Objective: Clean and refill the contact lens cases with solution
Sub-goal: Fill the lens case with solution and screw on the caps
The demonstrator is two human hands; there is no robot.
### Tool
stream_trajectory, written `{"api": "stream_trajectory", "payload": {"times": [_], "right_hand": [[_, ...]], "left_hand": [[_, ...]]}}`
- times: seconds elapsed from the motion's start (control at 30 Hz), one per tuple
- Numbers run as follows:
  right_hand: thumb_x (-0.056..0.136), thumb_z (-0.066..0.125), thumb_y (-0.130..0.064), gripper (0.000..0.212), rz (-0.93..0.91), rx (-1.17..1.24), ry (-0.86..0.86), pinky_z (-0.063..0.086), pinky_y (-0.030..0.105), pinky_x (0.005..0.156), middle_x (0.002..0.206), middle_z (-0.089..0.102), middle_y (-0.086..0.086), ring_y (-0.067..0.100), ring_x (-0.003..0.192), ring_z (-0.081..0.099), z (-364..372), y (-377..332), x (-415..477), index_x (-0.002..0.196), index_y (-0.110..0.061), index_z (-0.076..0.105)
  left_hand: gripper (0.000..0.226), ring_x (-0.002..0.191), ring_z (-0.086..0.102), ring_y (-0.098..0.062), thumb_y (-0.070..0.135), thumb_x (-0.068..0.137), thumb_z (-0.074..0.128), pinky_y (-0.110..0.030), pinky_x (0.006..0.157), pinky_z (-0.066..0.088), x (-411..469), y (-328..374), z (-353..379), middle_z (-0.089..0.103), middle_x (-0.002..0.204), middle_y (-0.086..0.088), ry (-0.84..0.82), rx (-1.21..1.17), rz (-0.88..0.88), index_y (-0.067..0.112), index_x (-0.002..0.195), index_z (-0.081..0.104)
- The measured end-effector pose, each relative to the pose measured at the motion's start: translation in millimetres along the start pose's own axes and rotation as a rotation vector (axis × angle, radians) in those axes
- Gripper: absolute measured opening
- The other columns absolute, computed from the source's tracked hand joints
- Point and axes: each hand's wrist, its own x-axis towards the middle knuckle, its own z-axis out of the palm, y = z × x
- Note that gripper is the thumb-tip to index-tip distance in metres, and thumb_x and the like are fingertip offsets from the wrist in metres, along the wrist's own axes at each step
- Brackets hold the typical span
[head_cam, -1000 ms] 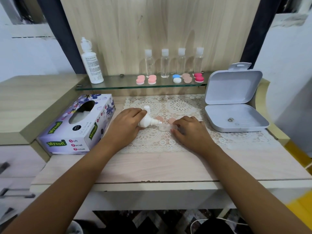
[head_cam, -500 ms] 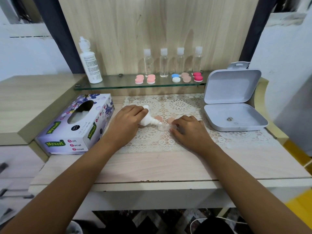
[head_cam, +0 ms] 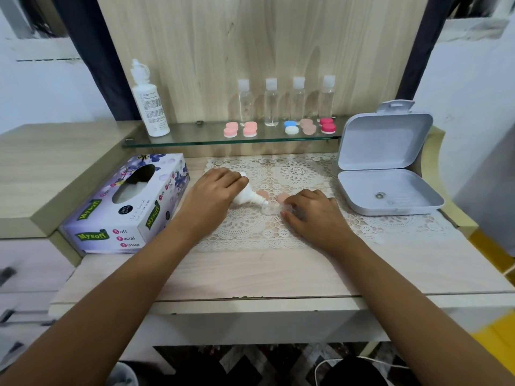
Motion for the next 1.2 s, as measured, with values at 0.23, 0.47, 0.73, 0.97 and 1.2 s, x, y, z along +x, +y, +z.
{"api": "stream_trajectory", "payload": {"times": [0.23,0.47,0.73,0.97,1.2], "right_hand": [[0.089,0.053,-0.04,0.028,-0.006,0.004,0.004,0.03,0.032,0.078,0.108,0.061,-0.005,0.02,0.103,0.049,-0.4,0.0,0.0,0.108,-0.022,0.062],[0.089,0.053,-0.041,0.029,-0.007,-0.001,0.004,0.032,0.033,0.078,0.108,0.061,-0.005,0.02,0.103,0.049,0.1,0.4,-0.1,0.109,-0.023,0.062],[0.088,0.054,-0.04,0.029,-0.009,-0.003,0.008,0.03,0.032,0.077,0.106,0.061,-0.004,0.021,0.102,0.05,0.7,0.3,-0.2,0.109,-0.022,0.063],[0.088,0.053,-0.042,0.03,0.004,0.012,0.004,0.033,0.034,0.08,0.106,0.062,-0.005,0.021,0.104,0.05,1.5,0.8,0.3,0.108,-0.023,0.063],[0.088,0.053,-0.041,0.029,-0.001,0.017,0.007,0.03,0.032,0.078,0.107,0.062,-0.005,0.02,0.104,0.049,1.1,0.4,0.4,0.109,-0.023,0.063]], "left_hand": [[0.047,0.093,0.062,-0.033,-0.002,0.064,0.077,-0.043,0.085,0.049,0.9,0.8,-0.7,0.068,0.103,-0.014,0.003,0.008,0.001,0.003,0.109,0.064],[0.046,0.093,0.062,-0.033,-0.004,0.065,0.075,-0.043,0.084,0.049,1.7,1.3,-0.5,0.067,0.104,-0.014,0.013,0.006,0.003,0.002,0.109,0.064],[0.045,0.094,0.061,-0.033,-0.004,0.066,0.074,-0.044,0.086,0.05,2.1,1.5,0.2,0.067,0.105,-0.014,0.006,-0.004,0.006,0.002,0.109,0.063],[0.046,0.093,0.061,-0.033,-0.006,0.064,0.074,-0.043,0.084,0.05,1.9,3.1,3.3,0.067,0.104,-0.013,0.013,-0.01,0.006,0.003,0.108,0.063],[0.047,0.093,0.061,-0.034,-0.004,0.063,0.076,-0.043,0.084,0.05,2.0,4.1,1.4,0.067,0.103,-0.013,0.011,-0.014,0.002,0.002,0.108,0.064]]}}
